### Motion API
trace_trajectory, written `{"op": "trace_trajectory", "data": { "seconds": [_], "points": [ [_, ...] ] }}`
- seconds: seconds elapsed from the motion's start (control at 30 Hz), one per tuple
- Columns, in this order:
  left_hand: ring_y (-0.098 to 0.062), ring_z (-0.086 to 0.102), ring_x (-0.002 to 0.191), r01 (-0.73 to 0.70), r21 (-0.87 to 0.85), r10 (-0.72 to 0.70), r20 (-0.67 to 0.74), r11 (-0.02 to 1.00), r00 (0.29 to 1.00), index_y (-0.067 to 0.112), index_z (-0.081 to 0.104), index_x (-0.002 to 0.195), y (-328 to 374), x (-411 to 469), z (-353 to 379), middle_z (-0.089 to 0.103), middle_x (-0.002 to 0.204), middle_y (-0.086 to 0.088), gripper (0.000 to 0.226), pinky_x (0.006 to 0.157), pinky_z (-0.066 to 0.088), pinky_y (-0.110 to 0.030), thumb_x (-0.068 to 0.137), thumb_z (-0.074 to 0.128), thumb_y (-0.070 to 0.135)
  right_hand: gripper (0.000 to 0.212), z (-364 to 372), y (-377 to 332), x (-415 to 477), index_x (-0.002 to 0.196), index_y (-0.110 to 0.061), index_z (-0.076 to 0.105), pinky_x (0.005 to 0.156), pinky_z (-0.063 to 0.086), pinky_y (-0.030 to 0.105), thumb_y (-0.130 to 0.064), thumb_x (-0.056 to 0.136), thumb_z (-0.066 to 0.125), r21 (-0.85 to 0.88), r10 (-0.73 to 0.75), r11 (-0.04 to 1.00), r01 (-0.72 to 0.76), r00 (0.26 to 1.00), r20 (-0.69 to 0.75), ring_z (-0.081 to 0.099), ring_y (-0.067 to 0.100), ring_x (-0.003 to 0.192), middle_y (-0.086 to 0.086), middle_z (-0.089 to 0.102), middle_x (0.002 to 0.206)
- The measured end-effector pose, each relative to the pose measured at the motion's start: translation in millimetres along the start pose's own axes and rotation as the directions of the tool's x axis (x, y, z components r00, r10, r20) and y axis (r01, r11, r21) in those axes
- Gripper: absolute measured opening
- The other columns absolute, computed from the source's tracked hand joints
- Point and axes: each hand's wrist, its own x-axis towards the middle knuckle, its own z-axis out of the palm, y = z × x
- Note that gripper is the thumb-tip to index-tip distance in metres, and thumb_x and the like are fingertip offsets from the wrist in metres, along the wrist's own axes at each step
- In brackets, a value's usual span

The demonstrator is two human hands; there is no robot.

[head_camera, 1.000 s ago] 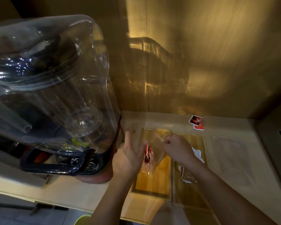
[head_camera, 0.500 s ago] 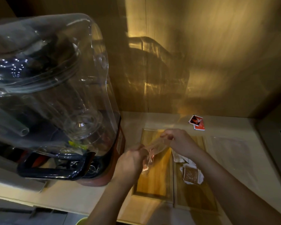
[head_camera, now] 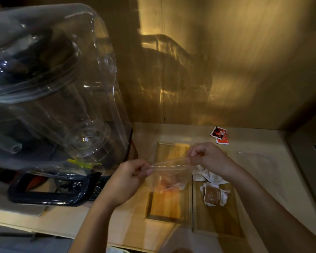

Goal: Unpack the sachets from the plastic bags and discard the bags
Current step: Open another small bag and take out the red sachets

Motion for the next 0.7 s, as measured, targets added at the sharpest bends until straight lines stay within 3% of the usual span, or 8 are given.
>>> {"op": "trace_trajectory", "data": {
  "seconds": [0.1,0.23,0.3,0.33,0.4,0.47,0.6,0.7],
  "points": [
    [-0.015,0.062,0.084,0.030,-0.122,-0.039,-0.070,0.992,0.997,0.021,0.067,0.082,2.5,5.5,0.6,0.067,0.084,-0.004,0.014,0.079,0.050,-0.033,0.089,0.056,0.020,0.026,0.6,-2.7,3.3,0.053,-0.012,0.057,0.062,0.044,0.019,-0.001,0.076,0.063,0.082,0.036,0.996,-0.039,0.999,0.035,0.056,0.004,0.058,0.001,0.063,0.065],
    [-0.015,0.062,0.098,0.082,-0.185,-0.117,-0.186,0.979,0.975,0.022,0.064,0.100,-5.4,27.4,22.3,0.067,0.099,0.003,0.014,0.087,0.051,-0.035,0.091,0.054,0.018,0.022,13.1,10.6,18.2,0.061,-0.013,0.057,0.059,0.044,0.025,-0.010,0.083,0.059,0.185,0.171,0.969,-0.162,0.985,-0.034,0.055,0.013,0.059,0.006,0.060,0.064],
    [-0.018,0.054,0.118,0.145,-0.095,-0.166,-0.271,0.985,0.948,0.026,0.047,0.128,-15.7,39.4,39.0,0.058,0.128,0.000,0.041,0.101,0.046,-0.042,0.088,0.058,0.022,0.014,22.0,20.6,21.4,0.081,-0.013,0.061,0.065,0.044,0.028,-0.025,0.086,0.059,0.228,0.232,0.952,-0.205,0.967,-0.101,0.057,0.016,0.075,0.005,0.061,0.081],
    [-0.020,0.047,0.127,0.178,-0.085,-0.196,-0.306,0.980,0.932,0.025,0.033,0.139,-19.2,42.0,45.5,0.049,0.139,-0.001,0.060,0.106,0.042,-0.044,0.086,0.062,0.026,0.021,25.1,24.1,21.0,0.096,-0.014,0.060,0.069,0.043,0.028,-0.032,0.085,0.059,0.230,0.240,0.951,-0.207,0.963,-0.126,0.056,0.016,0.085,0.000,0.059,0.091],
    [-0.024,0.039,0.134,0.210,-0.195,-0.264,-0.320,0.958,0.910,0.026,0.016,0.145,-25.1,43.0,55.7,0.037,0.147,-0.004,0.085,0.110,0.037,-0.046,0.079,0.069,0.034,0.041,30.2,30.3,16.8,0.121,-0.016,0.049,0.071,0.042,0.026,-0.034,0.085,0.059,0.221,0.258,0.949,-0.227,0.958,-0.123,0.050,0.013,0.097,-0.007,0.052,0.102],
    [-0.028,0.043,0.130,0.275,-0.282,-0.350,-0.267,0.919,0.898,0.021,0.014,0.144,-38.2,39.3,65.1,0.039,0.146,-0.009,0.093,0.106,0.040,-0.044,0.074,0.073,0.039,0.046,38.4,40.8,11.1,0.125,-0.016,0.044,0.074,0.044,0.028,-0.030,0.084,0.062,0.166,0.284,0.948,-0.272,0.957,-0.050,0.050,0.014,0.097,-0.004,0.051,0.107],
    [-0.033,0.046,0.127,0.418,-0.010,-0.418,-0.076,0.908,0.905,0.010,0.023,0.137,-66.8,25.7,84.6,0.041,0.140,-0.014,0.101,0.102,0.044,-0.043,0.061,0.083,0.040,0.030,55.2,70.3,-2.2,0.096,-0.020,0.052,0.076,0.054,0.036,-0.034,0.076,0.069,-0.185,0.265,0.954,-0.235,0.952,0.154,0.062,0.013,0.086,0.001,0.063,0.097],
    [-0.029,0.039,0.132,0.366,0.233,-0.386,0.048,0.901,0.921,0.013,0.022,0.139,-82.5,16.2,100.7,0.032,0.143,-0.009,0.099,0.105,0.040,-0.039,0.064,0.082,0.039,0.039,64.7,81.9,-15.7,0.092,-0.037,0.046,0.075,0.049,0.015,-0.030,0.069,0.077,-0.164,0.220,0.970,-0.179,0.935,0.280,0.060,-0.002,0.089,-0.015,0.060,0.098]
  ]
}}
